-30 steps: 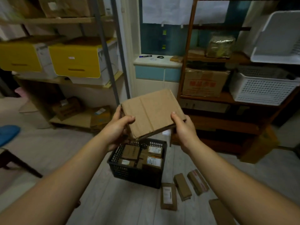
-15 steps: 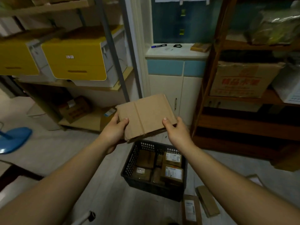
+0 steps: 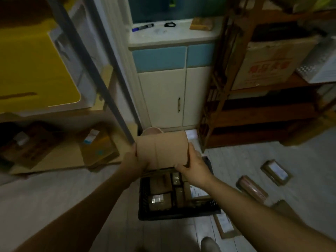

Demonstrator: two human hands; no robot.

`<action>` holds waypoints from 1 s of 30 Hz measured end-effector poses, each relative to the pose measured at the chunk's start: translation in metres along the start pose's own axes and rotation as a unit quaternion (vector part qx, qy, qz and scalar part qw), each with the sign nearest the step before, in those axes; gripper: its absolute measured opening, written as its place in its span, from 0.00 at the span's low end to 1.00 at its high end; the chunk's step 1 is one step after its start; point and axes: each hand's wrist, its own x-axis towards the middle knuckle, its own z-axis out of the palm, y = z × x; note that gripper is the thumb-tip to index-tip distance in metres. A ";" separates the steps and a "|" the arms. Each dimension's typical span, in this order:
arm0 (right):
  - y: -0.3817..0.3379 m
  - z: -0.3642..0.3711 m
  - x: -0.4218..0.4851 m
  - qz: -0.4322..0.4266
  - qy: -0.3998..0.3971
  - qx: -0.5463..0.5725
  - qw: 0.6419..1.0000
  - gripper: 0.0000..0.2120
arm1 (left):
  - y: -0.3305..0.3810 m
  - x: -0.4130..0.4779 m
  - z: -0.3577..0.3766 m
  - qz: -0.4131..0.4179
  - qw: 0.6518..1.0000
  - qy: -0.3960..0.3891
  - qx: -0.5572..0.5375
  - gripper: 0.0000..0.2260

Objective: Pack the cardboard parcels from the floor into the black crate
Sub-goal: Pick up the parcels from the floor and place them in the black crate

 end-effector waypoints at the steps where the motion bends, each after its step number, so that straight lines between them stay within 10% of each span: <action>1: 0.006 0.009 0.005 0.014 0.003 -0.006 1.000 0.47 | -0.012 0.013 0.003 0.008 1.000 -0.016 0.018 0.41; 20: 0.378 0.243 0.254 0.042 -0.075 -0.221 0.971 0.36 | -0.416 0.273 0.218 0.022 0.925 -0.134 0.354 0.38; 30: 0.400 0.258 0.292 0.000 -0.041 -0.221 0.974 0.31 | -0.441 0.323 0.223 0.052 0.876 -0.110 0.467 0.39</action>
